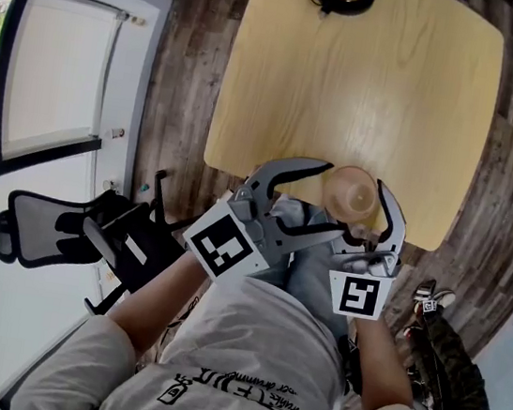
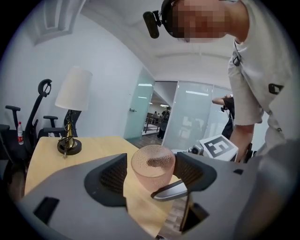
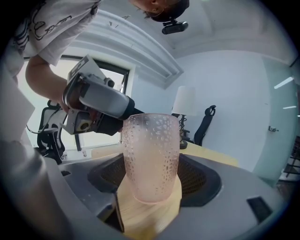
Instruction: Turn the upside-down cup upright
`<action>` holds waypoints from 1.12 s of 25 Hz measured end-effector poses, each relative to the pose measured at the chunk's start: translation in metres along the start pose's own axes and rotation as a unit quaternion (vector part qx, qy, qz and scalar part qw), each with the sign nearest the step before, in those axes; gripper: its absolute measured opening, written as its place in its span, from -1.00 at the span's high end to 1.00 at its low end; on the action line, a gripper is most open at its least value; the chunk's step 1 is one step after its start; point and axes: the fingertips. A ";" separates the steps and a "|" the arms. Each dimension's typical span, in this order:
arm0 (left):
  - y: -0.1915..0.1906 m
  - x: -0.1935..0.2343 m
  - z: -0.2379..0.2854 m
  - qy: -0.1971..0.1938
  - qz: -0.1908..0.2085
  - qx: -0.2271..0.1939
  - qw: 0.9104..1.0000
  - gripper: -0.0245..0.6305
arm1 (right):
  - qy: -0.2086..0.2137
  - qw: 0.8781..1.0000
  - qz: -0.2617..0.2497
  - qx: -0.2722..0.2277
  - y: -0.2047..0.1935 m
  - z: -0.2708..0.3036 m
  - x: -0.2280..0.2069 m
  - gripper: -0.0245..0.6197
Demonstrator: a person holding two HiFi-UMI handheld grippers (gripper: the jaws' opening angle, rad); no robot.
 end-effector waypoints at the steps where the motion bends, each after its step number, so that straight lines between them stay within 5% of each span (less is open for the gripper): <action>1: -0.001 0.001 0.000 0.000 -0.004 -0.011 1.000 -0.08 | 0.000 1.000 0.015 -0.009 0.002 0.000 -0.001 -0.10; 6: -0.007 0.000 0.008 -0.015 -0.016 -0.042 0.999 -0.11 | -0.003 0.993 0.102 -0.060 0.013 -0.001 -0.006 -0.10; 15: -0.014 -0.004 0.023 -0.034 0.011 -0.043 0.998 -0.11 | 0.007 0.993 0.106 -0.058 0.004 0.006 -0.007 -0.10; 28: -0.045 0.003 0.044 -0.030 -0.002 -0.025 0.999 -0.11 | 0.029 0.995 0.099 -0.014 -0.041 0.027 -0.007 -0.09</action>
Point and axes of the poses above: the fingertips, and each gripper's own axes: z forward along the fingers, x to its left, y out of its top, and after that the axes turned 2 degrees about x, right-handed
